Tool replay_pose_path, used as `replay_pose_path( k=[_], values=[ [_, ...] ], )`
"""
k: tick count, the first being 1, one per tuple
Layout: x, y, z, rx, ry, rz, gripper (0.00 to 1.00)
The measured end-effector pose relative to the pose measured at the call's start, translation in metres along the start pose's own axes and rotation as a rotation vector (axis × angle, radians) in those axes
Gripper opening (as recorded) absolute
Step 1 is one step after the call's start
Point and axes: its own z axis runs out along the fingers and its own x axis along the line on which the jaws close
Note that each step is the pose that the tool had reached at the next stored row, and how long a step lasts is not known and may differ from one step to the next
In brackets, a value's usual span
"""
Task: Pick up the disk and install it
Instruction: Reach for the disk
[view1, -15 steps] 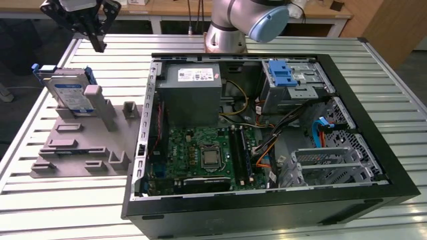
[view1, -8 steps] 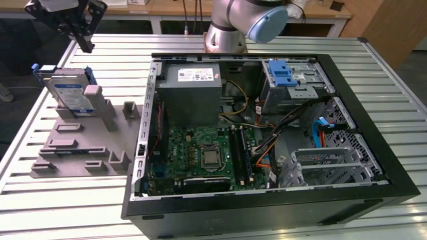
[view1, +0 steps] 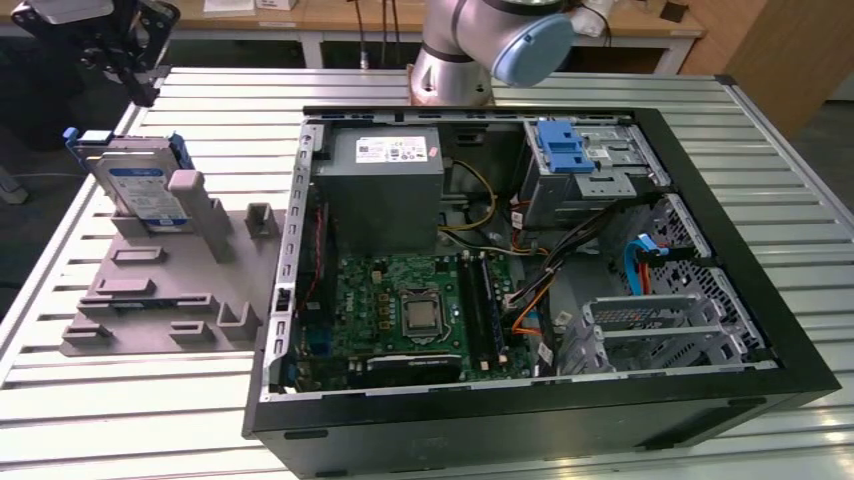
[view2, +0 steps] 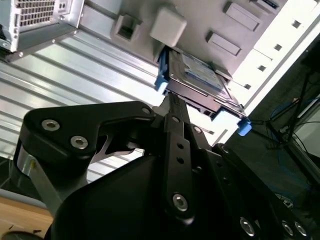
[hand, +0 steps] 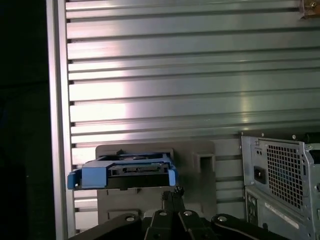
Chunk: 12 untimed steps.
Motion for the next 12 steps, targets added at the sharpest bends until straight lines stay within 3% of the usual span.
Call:
replay_pose_path(
  k=[12],
  values=[
    [0.0517,-0.0044,0.0037,-0.0001,0.0001,0.000,0.11]
  ],
)
